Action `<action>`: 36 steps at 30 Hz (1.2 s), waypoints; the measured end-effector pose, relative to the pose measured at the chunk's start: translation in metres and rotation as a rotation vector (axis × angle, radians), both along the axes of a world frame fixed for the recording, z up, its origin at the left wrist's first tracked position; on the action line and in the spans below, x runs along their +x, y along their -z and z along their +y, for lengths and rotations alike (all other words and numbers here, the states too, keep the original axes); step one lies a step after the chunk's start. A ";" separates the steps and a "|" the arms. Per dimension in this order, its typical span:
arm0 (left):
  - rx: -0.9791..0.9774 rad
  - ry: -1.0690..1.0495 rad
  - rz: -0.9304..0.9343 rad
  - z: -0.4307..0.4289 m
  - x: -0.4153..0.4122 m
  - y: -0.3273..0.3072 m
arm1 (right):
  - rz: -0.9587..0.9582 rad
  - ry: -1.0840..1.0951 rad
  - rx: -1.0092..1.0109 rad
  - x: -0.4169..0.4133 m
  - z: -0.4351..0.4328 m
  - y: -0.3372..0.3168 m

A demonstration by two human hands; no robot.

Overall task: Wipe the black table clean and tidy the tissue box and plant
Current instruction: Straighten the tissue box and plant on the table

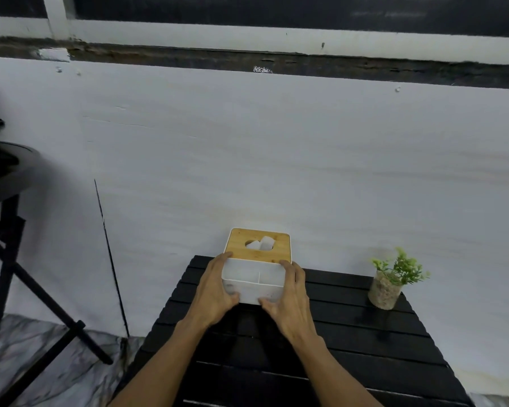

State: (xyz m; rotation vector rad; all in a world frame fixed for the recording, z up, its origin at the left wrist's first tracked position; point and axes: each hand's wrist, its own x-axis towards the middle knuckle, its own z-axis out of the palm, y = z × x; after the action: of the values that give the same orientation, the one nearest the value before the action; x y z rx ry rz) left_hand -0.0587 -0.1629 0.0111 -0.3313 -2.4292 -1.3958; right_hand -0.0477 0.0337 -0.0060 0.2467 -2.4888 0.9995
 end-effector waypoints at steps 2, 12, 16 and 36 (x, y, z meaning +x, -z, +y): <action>-0.010 0.002 -0.023 -0.001 -0.004 0.002 | -0.018 0.006 -0.009 -0.001 0.000 0.000; -0.031 0.007 -0.065 0.004 -0.012 0.008 | -0.087 0.020 0.007 -0.009 0.006 0.002; -0.033 0.013 -0.073 0.005 -0.015 0.008 | -0.087 0.026 0.011 -0.011 0.006 0.001; -0.207 -0.192 0.024 0.023 0.015 0.009 | -0.116 0.080 0.014 -0.005 0.017 0.006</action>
State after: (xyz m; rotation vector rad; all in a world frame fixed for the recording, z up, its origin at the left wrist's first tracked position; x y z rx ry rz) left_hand -0.0441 -0.1403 0.0023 -0.1555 -2.5151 -1.0580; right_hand -0.0530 0.0507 -0.0125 0.0952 -2.5880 0.9903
